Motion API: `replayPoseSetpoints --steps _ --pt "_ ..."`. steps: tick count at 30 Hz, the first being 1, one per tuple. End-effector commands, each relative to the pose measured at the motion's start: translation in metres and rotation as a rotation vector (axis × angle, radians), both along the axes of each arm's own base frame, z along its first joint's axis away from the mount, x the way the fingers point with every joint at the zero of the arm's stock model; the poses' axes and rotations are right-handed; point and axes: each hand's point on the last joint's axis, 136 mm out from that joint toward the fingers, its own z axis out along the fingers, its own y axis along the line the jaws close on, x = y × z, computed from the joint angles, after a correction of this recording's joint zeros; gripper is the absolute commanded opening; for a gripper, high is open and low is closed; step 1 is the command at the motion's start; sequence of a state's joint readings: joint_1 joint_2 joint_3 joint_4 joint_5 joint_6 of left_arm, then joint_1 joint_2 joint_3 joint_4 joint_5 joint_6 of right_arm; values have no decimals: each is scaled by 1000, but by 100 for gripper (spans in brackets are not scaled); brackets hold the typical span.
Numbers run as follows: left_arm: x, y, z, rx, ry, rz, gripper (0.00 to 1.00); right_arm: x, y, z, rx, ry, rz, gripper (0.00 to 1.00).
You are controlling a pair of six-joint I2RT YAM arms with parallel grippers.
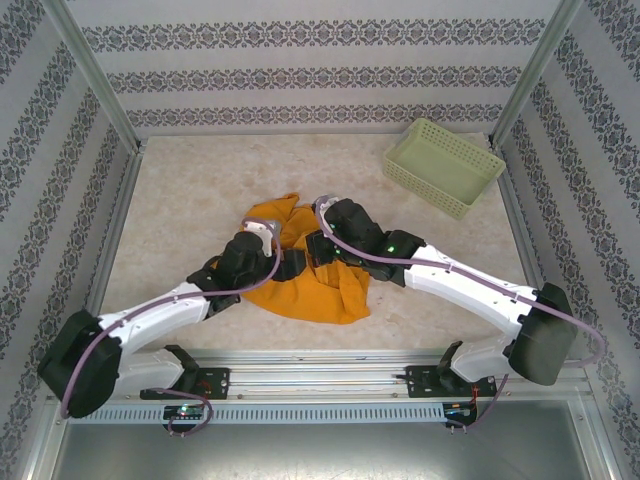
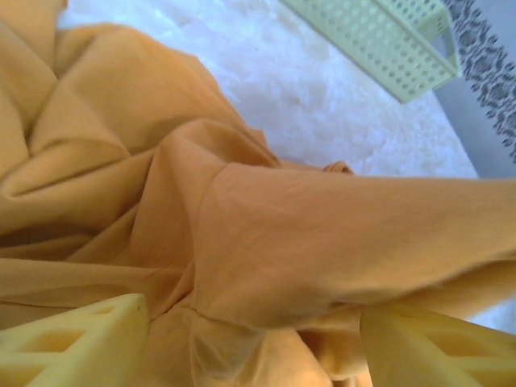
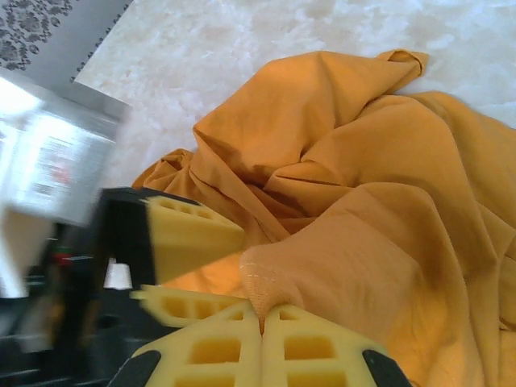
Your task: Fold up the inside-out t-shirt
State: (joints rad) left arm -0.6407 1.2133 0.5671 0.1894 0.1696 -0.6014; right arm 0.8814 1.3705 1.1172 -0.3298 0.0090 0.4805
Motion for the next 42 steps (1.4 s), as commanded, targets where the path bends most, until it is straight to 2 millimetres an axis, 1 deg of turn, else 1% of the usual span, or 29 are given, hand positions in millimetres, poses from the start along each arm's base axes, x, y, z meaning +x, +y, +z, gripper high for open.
replayPoseSetpoints --steps 1,2,3,4,6,7,9,12,13,15,16,17,19,21,22,24,26,27,30,32,36,39,42 --pt "11 -21 18 -48 -58 -55 69 -7 5 19 84 -16 14 0" --pt "14 -24 16 -43 -52 -55 67 -8 3 17 82 -17 7 0" --pt "18 -24 13 -30 -46 -46 63 -7 1 16 81 -15 0 0" --pt "20 -24 12 -21 -46 -37 56 -6 -2 13 74 -12 -5 0" --pt "24 -23 10 -9 -46 -24 41 -1 -9 6 63 -1 -29 0" --pt "26 -24 9 -6 -46 -24 35 2 -12 3 65 3 -38 0" --pt "27 -26 5 2 -31 -28 20 11 -18 -1 77 14 -56 0" --pt "24 -30 5 -19 -17 -49 5 27 -26 -4 69 3 -81 0" --pt "23 -32 6 -32 -17 -58 3 33 -30 -7 49 -3 -100 1" --pt "19 -34 9 -61 -15 -72 1 50 -45 -16 3 -9 -164 6" --pt "18 -36 10 -73 -17 -77 0 56 -52 -23 -25 -4 -194 10" --pt "18 -36 11 -80 -14 -77 0 60 -59 -28 -52 -1 -219 17" --pt "18 -36 8 -79 -3 -75 0 58 -62 -35 -80 6 -220 26" --pt "18 -37 7 -82 4 -76 0 44 -56 -40 -64 28 -176 31" --pt "18 -38 7 -84 8 -77 0 35 -51 -41 -51 35 -145 34" --pt "19 -39 8 -85 11 -79 0 14 -48 -47 -41 44 -121 41" --pt "19 -39 10 -82 8 -78 0 -3 -46 -55 -30 61 -116 48" --pt "19 -38 11 -80 4 -76 0 -12 -46 -64 -32 76 -116 49" --pt "18 -36 13 -72 0 -77 0 -21 -46 -85 -15 120 -140 51" --pt "18 -36 14 -72 -1 -77 0 -19 -45 -95 -2 135 -161 50" --pt "17 -35 13 -68 5 -70 0 -9 -28 -105 46 179 -164 49" --pt "17 -33 9 -56 15 -62 0 1 -25 -113 25 208 -186 44" --pt "16 -29 7 -43 18 -50 0 4 -23 -112 22 207 -179 33"
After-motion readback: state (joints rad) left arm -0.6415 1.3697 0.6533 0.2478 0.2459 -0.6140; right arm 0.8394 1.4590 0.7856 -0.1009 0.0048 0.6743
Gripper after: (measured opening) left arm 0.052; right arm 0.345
